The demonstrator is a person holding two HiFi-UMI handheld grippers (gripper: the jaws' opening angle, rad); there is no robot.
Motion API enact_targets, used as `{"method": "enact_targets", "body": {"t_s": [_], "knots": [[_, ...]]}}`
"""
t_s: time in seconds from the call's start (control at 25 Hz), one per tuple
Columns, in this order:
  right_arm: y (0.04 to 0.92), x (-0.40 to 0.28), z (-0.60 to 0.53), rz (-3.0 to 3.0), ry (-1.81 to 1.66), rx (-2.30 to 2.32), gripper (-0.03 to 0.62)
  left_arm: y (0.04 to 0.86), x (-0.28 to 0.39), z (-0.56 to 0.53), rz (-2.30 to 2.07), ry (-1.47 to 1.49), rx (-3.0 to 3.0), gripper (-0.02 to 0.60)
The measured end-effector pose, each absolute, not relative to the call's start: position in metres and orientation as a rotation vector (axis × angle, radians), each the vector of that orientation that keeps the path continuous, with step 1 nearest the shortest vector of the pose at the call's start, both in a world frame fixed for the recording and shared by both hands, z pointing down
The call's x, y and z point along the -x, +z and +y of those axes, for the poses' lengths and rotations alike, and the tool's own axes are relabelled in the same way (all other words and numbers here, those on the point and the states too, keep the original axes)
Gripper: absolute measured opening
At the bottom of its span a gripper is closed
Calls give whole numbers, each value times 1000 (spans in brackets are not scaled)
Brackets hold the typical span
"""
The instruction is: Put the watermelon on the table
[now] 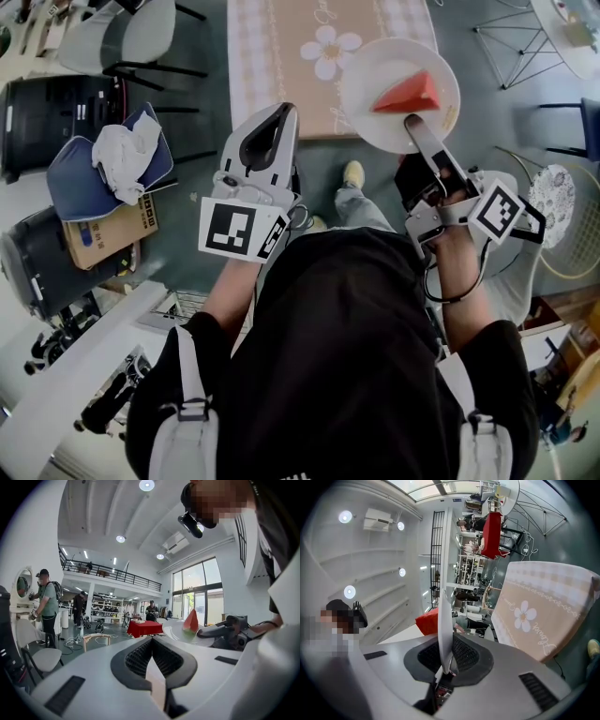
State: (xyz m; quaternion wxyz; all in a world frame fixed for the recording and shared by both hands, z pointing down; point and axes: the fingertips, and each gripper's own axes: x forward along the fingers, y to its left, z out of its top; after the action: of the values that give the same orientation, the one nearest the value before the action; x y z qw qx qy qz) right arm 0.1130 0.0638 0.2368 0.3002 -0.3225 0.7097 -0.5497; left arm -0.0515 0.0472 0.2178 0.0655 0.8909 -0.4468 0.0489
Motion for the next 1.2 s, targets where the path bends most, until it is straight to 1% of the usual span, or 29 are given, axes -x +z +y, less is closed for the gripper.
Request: {"method": "enact_targets", "body": {"t_s": [0.68,1.2], "knots": [[235,-125,28,1911,-1486,808,31,214,49,21,-1449,134,-2639,8],[241,-141,7,1911,-1509,794,31,214,33,1,-1460,153,-2645,8]]}}
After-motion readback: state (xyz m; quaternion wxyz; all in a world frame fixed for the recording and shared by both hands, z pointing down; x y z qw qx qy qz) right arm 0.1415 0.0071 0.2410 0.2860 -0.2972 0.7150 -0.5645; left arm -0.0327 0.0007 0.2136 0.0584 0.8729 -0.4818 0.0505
